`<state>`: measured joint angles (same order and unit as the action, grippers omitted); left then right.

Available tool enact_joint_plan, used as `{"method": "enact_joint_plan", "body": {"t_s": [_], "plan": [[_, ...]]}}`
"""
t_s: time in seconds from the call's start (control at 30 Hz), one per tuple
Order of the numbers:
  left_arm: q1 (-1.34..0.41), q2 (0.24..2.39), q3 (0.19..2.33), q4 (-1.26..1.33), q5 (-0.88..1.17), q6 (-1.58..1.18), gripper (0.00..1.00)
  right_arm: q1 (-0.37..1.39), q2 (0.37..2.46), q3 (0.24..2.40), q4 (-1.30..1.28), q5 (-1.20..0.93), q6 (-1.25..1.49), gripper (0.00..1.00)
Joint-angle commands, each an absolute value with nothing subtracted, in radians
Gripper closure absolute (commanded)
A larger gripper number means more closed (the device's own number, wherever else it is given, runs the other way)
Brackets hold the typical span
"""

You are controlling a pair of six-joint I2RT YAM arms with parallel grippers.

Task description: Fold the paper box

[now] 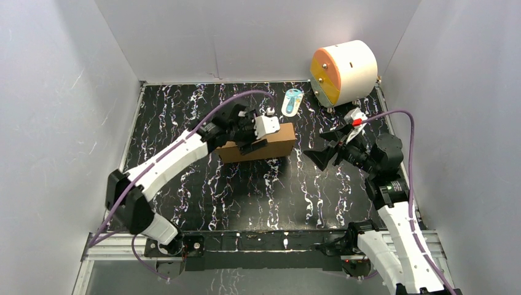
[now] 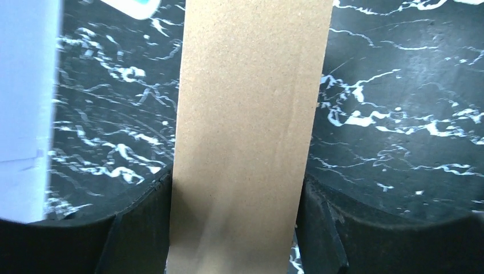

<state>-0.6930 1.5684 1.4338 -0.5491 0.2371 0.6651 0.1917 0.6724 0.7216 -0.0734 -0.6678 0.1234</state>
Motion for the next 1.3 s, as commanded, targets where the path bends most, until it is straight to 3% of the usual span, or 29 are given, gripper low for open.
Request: {"method": "enact_joint_plan", "body": {"t_s": [0.0, 0.23, 0.43, 0.63, 0.87, 1.27], "plan": [[-0.74, 1.39, 1.229, -0.235, 0.107, 0.794, 0.5, 0.192, 0.637, 0.715, -0.048, -0.656, 0.111, 0.01], [-0.788, 1.324, 0.879, 0.258, -0.061, 1.008, 0.45, 0.191, 0.613, 0.734, -0.089, -0.633, 0.096, 0.01], [-0.851, 1.339, 0.697, 0.452, -0.14, 1.065, 0.41, 0.191, 0.586, 0.732, -0.123, -0.614, 0.077, 0.01], [-0.894, 1.364, 0.629, 0.462, -0.151, 0.95, 0.29, 0.191, 0.586, 0.72, -0.107, -0.628, 0.083, 0.01], [-0.929, 1.352, 0.698, 0.26, -0.091, 0.816, 0.14, 0.192, 0.571, 0.707, -0.104, -0.623, 0.081, 0.01], [-1.012, 1.419, 0.838, 0.069, -0.053, 0.509, 0.08, 0.192, 0.56, 0.726, -0.141, -0.578, 0.069, 0.01]]}}
